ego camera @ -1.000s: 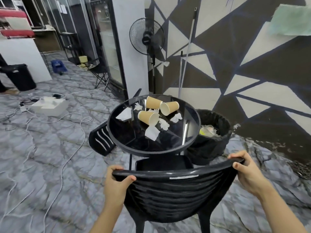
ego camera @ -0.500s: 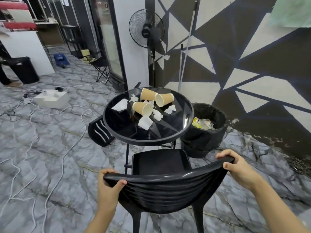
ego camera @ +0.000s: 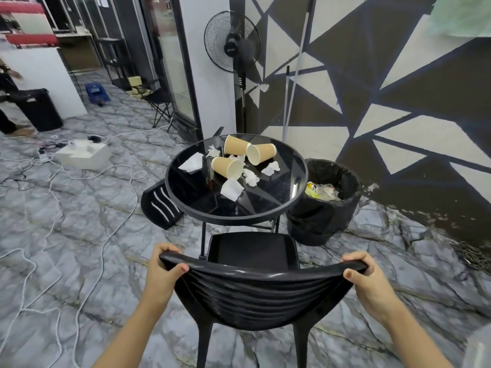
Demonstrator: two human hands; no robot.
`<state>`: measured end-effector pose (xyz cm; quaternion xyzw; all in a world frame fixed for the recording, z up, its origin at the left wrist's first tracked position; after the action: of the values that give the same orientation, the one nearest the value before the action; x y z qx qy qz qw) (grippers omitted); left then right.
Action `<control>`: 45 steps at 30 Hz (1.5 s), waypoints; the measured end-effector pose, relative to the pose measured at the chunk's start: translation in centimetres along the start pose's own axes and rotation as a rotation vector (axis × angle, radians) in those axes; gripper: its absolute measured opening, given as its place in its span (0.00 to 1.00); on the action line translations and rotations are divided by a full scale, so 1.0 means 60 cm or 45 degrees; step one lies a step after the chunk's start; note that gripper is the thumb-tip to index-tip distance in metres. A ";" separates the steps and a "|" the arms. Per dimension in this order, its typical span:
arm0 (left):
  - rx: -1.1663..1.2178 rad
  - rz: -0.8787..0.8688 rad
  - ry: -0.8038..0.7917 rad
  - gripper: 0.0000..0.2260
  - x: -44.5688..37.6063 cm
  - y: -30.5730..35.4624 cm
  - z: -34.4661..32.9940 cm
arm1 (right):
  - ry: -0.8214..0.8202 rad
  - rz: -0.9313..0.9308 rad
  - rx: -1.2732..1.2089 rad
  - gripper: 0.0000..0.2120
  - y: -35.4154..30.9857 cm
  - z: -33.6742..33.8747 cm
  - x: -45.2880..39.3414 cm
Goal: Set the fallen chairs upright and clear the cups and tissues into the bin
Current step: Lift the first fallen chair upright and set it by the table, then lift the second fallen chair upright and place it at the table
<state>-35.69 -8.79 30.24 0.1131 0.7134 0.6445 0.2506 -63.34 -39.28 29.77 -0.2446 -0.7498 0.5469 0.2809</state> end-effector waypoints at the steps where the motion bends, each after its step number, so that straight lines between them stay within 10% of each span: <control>1: 0.009 -0.006 0.032 0.20 0.009 -0.002 0.000 | -0.022 0.000 0.006 0.14 -0.009 -0.002 -0.008; 11: -0.003 0.036 0.026 0.31 0.078 -0.012 0.009 | -0.160 -0.085 0.200 0.19 0.006 0.004 0.027; 18: -0.031 0.100 0.022 0.18 0.089 -0.009 0.014 | -0.062 -0.049 0.302 0.36 -0.007 0.002 0.054; 24: -0.278 0.227 -0.031 0.31 0.103 0.006 0.026 | 0.098 -0.071 0.643 0.10 -0.026 -0.014 0.077; 29: -0.490 0.323 -0.129 0.38 0.121 0.018 0.028 | 0.346 0.304 1.348 0.14 -0.095 -0.099 0.091; 36: -0.927 0.081 0.081 0.15 0.168 0.072 0.113 | -0.447 0.841 1.177 0.15 -0.081 -0.444 0.214; 40: -1.036 0.180 0.097 0.17 0.212 0.059 0.184 | -1.022 0.457 1.369 0.24 0.075 -0.575 0.244; 45: -1.282 0.527 -0.077 0.32 0.276 0.008 0.282 | -1.266 -0.004 1.769 0.39 0.223 -0.632 0.225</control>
<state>-41.31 13.92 26.47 0.1355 0.2721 0.9388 0.1620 -46.19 -0.50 28.31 0.2526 -0.2808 0.9259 0.0063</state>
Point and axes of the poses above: each hand's wrist, its own x-axis away from the middle knuckle, its own z-axis out of the back of the hand, y = z × x, the point moved 8 cm from there along -x, towards the middle knuckle, and after that the axes turned 3 degrees about -z, right-handed, at the moved point
